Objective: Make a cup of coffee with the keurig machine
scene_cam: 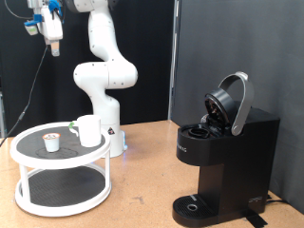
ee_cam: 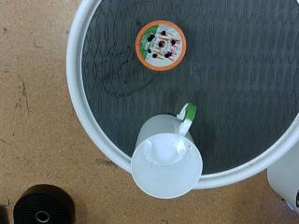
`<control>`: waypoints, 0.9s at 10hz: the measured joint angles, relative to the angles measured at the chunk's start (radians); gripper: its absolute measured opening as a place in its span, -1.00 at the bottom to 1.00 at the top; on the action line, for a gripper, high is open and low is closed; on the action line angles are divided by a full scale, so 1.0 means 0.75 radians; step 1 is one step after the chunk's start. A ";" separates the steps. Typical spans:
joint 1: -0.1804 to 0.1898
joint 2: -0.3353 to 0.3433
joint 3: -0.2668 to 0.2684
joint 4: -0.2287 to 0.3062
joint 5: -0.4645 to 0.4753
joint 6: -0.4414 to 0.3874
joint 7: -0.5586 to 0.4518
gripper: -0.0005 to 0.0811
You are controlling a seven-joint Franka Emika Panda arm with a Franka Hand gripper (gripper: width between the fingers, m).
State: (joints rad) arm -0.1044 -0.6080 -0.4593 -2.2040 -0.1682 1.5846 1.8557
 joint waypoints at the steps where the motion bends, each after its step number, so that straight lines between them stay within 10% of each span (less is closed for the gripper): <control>1: -0.001 0.000 -0.013 -0.019 -0.001 0.009 -0.004 0.81; 9: -0.035 0.061 -0.081 -0.329 -0.093 0.457 -0.001 0.81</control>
State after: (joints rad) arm -0.1309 -0.5620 -0.5202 -2.4508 -0.2382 1.9271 1.8550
